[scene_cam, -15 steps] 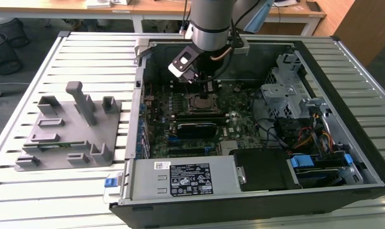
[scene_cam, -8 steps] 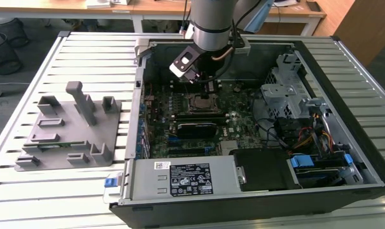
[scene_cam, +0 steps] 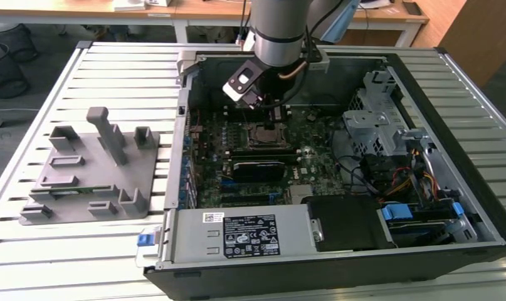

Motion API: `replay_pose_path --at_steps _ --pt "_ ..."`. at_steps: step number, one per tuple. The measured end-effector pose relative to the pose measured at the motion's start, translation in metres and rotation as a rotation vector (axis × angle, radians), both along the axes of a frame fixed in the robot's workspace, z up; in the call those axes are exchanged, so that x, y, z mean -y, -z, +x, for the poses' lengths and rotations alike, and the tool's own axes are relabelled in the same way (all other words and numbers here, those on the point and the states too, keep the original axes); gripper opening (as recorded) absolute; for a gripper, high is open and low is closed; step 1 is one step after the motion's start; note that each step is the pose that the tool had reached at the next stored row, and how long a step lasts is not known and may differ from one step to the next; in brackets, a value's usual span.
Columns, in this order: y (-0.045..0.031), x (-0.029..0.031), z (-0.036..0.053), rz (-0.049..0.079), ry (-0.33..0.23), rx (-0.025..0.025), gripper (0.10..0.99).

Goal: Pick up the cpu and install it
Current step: 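Install the first cpu locking lever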

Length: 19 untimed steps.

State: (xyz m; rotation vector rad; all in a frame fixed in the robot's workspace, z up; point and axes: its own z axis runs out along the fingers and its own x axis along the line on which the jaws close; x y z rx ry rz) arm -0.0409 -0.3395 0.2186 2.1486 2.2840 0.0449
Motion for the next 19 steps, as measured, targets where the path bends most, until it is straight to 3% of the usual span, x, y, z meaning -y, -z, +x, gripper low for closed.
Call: replay_pose_path --at_steps 8,10,19 --pt "-0.0021 0.0 0.0 0.0 0.0 0.0001 0.106" --pt "-0.0076 0.0 0.0 0.0 0.0 0.0001 0.106" --pt "-0.0089 0.0 0.0 0.0 0.0 0.0001 0.106"
